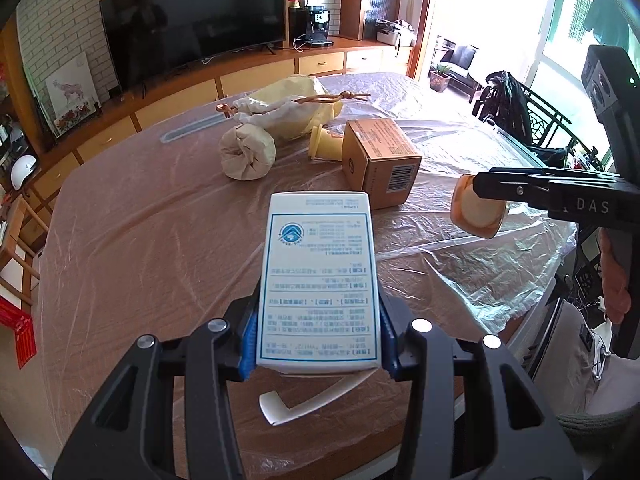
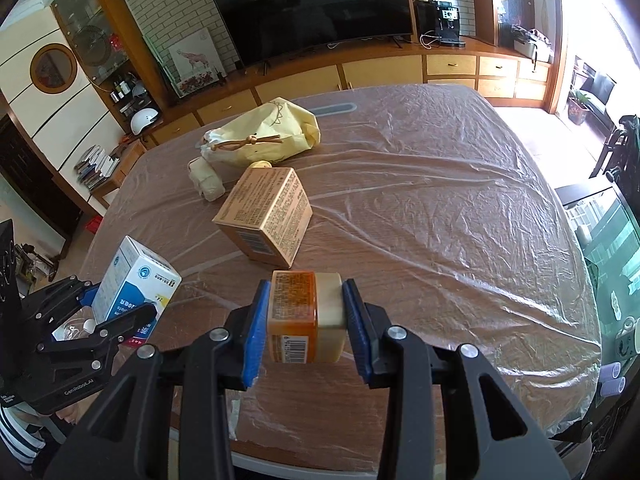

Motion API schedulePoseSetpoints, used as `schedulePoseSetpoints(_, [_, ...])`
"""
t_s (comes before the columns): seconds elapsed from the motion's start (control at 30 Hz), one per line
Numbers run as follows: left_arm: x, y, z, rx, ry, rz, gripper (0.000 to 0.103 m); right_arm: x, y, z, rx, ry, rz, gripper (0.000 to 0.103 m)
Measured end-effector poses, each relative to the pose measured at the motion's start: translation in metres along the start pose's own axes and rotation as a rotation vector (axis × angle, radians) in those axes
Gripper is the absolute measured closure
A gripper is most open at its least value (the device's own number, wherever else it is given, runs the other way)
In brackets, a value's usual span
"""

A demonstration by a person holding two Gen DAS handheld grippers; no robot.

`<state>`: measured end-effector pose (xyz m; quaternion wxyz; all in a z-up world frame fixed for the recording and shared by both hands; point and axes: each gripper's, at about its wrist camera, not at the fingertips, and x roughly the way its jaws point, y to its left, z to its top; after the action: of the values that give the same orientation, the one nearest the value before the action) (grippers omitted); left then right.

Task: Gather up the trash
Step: 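Carry the white carton and tan jar off the table toward the black bin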

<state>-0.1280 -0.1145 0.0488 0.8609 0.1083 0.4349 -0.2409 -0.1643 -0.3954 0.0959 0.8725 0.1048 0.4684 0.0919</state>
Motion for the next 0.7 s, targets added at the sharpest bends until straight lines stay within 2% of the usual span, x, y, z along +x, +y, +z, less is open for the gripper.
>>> schedulePoseSetpoints(0.7, [-0.03, -0.023, -0.029, 0.012, -0.012, -0.015, 0.056, -0.042, 0.025, -0.033, -0.066, 0.0, 0.058, 0.067])
